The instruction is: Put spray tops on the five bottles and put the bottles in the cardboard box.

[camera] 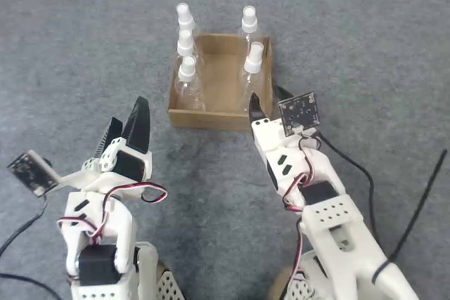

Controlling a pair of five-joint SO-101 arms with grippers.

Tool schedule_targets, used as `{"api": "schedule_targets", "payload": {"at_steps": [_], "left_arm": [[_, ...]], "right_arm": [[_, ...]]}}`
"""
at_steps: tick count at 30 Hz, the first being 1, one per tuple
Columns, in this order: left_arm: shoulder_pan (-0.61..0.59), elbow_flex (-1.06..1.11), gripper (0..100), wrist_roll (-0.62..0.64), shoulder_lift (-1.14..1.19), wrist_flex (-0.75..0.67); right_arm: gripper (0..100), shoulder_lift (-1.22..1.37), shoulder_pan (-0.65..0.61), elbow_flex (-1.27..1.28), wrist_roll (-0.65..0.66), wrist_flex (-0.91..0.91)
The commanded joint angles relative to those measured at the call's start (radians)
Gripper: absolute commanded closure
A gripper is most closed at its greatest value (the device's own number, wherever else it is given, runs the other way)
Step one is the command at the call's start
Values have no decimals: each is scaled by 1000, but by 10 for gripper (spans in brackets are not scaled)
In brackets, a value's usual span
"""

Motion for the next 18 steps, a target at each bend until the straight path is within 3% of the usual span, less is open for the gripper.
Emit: {"api": "schedule_targets", "payload": {"at_steps": [1, 10, 18], "left_arm": [[-5, -8, 768, -8, -23, -34], [-3, -8, 776, -8, -23, -34], [-2, -7, 926, -9, -23, -58]], "right_arm": [[886, -82, 15, -6, 2, 51], [978, -139, 13, -6, 8, 81], [978, -140, 12, 6, 8, 79]]}}
